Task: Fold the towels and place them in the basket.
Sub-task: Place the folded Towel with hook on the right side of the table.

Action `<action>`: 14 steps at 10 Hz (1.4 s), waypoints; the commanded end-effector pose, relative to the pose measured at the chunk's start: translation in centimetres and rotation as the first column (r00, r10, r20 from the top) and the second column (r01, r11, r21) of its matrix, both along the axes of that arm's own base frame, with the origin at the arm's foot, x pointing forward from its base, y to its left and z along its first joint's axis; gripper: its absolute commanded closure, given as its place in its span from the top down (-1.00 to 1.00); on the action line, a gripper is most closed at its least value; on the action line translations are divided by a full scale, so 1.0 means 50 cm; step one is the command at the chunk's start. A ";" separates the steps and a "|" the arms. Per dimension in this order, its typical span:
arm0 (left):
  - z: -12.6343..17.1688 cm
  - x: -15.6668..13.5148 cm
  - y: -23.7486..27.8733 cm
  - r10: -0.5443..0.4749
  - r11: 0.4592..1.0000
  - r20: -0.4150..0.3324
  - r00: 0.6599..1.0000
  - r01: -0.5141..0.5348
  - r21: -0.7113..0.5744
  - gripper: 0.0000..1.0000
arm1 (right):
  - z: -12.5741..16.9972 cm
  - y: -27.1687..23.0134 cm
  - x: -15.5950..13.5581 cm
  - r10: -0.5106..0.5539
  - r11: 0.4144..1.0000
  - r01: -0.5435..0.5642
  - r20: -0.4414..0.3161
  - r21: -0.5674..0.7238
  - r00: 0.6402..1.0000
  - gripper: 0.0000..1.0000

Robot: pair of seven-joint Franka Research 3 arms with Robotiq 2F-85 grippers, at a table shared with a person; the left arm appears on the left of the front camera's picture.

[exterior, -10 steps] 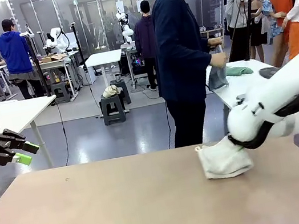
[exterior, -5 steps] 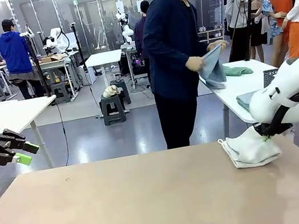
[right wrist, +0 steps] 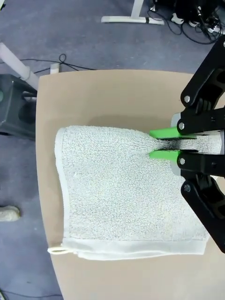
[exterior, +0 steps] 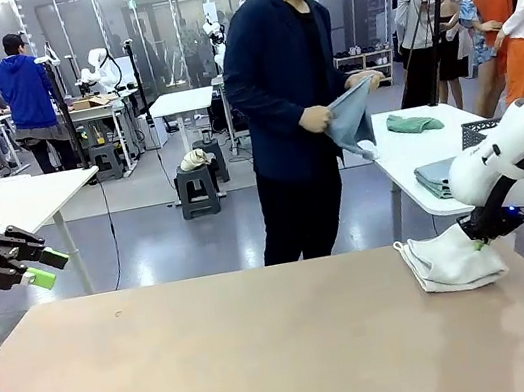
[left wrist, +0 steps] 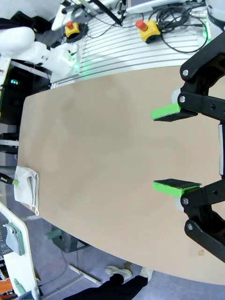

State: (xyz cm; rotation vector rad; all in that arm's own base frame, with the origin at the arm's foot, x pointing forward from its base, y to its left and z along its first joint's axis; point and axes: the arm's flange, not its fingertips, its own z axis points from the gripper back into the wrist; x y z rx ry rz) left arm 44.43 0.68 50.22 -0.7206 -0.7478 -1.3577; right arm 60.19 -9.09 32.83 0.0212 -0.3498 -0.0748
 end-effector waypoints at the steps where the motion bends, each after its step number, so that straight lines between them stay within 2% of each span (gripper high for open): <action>1: 0.002 -0.001 0.000 -0.003 1.000 0.003 1.000 0.003 -0.007 0.27 | 0.010 -0.016 0.010 0.035 0.999 -0.035 0.025 0.012 0.999 -0.12; 2: 0.002 -0.001 0.000 -0.003 1.000 0.003 1.000 0.003 -0.007 0.27 | 0.022 -0.019 0.010 0.035 0.999 -0.035 0.035 0.006 0.999 -0.01; 3: 0.002 -0.001 0.000 -0.003 1.000 0.003 1.000 0.003 -0.007 0.27 | 0.041 -0.021 0.008 0.038 0.999 -0.038 0.042 0.002 0.998 0.28; 4: 0.002 -0.001 0.000 -0.003 1.000 0.003 1.000 0.003 -0.007 0.27 | 0.075 -0.019 0.001 0.049 0.999 -0.049 0.050 -0.007 0.998 0.39; 5: 0.002 -0.001 0.000 -0.003 1.000 0.003 1.000 0.003 -0.007 0.27 | 0.120 -0.014 -0.010 0.064 0.998 -0.064 0.059 -0.006 0.996 0.68; 7: 0.002 -0.001 0.000 -0.003 1.000 0.003 1.000 0.003 -0.007 0.27 | 0.269 0.020 -0.058 0.092 0.995 -0.094 0.055 0.030 0.994 0.68; 9: 0.002 -0.001 0.000 -0.003 1.000 0.003 1.000 0.003 -0.007 0.27 | 0.436 0.066 -0.152 0.119 0.992 -0.122 0.064 0.043 0.991 0.68; 10: 0.002 -0.001 0.000 -0.003 1.000 0.003 1.000 0.003 -0.007 0.27 | 0.490 0.080 -0.198 0.110 0.992 -0.113 0.046 0.054 0.993 0.68; 12: 0.002 -0.001 0.000 -0.003 1.000 0.003 1.000 0.003 -0.007 0.27 | 0.562 0.109 -0.283 0.094 0.995 -0.095 0.035 0.034 0.995 0.68; 14: 0.002 -0.001 0.000 -0.003 1.000 0.003 1.000 0.003 -0.007 0.27 | 0.603 0.131 -0.350 0.092 0.996 -0.092 0.043 -0.004 0.995 0.68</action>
